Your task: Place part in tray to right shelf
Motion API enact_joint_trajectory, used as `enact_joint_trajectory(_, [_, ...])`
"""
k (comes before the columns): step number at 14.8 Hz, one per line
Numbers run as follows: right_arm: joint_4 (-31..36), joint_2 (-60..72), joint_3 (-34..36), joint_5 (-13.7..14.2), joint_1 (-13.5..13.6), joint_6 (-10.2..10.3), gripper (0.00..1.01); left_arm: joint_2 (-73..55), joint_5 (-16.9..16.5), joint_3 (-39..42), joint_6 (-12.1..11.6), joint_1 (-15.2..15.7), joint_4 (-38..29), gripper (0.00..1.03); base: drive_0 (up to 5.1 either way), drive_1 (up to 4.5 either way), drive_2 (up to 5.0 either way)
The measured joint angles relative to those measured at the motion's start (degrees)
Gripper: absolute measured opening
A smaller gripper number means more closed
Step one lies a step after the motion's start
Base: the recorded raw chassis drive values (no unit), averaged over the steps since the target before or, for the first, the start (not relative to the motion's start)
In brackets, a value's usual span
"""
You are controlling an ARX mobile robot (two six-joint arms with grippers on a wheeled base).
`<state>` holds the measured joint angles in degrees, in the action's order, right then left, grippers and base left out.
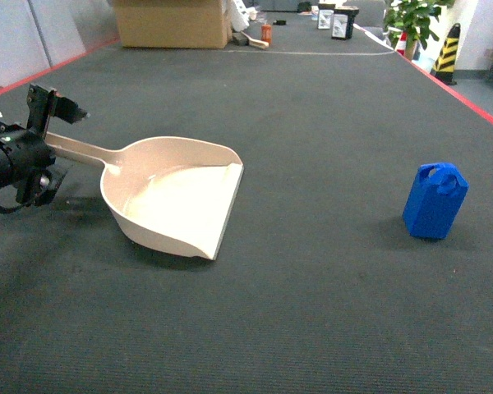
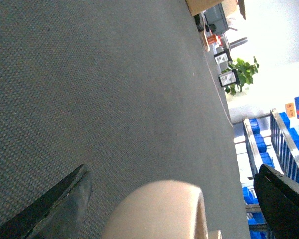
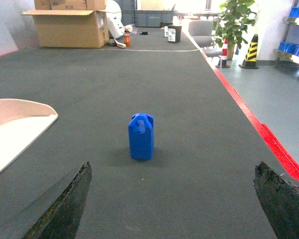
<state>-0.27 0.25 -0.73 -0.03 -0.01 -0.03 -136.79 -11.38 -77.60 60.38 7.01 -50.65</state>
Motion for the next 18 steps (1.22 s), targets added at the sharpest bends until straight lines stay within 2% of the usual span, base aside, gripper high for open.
enact_joint_trajectory(2, [0.0,0.0,0.0,0.0,0.0,0.0,0.98,-0.6,0.6,-1.4,0.9,-0.3,0.3,0.98,0.0,0.00,0.0])
enact_joint_trajectory(3, [0.0,0.0,0.0,0.0,0.0,0.0,0.98,-0.7,0.9,-1.5,1.0,-0.5,0.2,0.92,0.0,0.00,0.0])
enact_joint_trajectory(6, [0.0,0.0,0.0,0.0,0.0,0.0,0.98,-2.7,2.0,-1.7,2.2,-1.3,-0.4,0.54,0.0,0.00,0.0])
enact_joint_trajectory(7, [0.0,0.0,0.0,0.0,0.0,0.0,0.98,-2.8,3.5,-1.6,2.8,-1.7,-1.7,0.29,0.0,0.00,0.0])
enact_joint_trajectory(8, [0.0,0.0,0.0,0.0,0.0,0.0,0.98,-2.5,4.0,-0.7,6.3,-2.0,-4.9,0.16,0.0,0.00,0.0])
enact_joint_trajectory(12, [0.0,0.0,0.0,0.0,0.0,0.0,0.98,-0.6,4.4,3.1,7.6,-2.4,-8.5,0.15,0.0,0.00,0.0])
enact_joint_trajectory(14, [0.0,0.0,0.0,0.0,0.0,0.0,0.98,3.5,3.8,7.1,6.0,-3.0,-11.4,0.14,0.0,0.00,0.0])
enact_joint_trajectory(15, [0.0,0.0,0.0,0.0,0.0,0.0,0.98,7.1,3.0,9.6,4.9,-3.6,-12.6,0.13,0.0,0.00,0.0])
enact_joint_trajectory(18, [0.0,0.0,0.0,0.0,0.0,0.0,0.98,15.3,1.4,14.6,5.4,-7.6,-17.3,0.12,0.0,0.00,0.0])
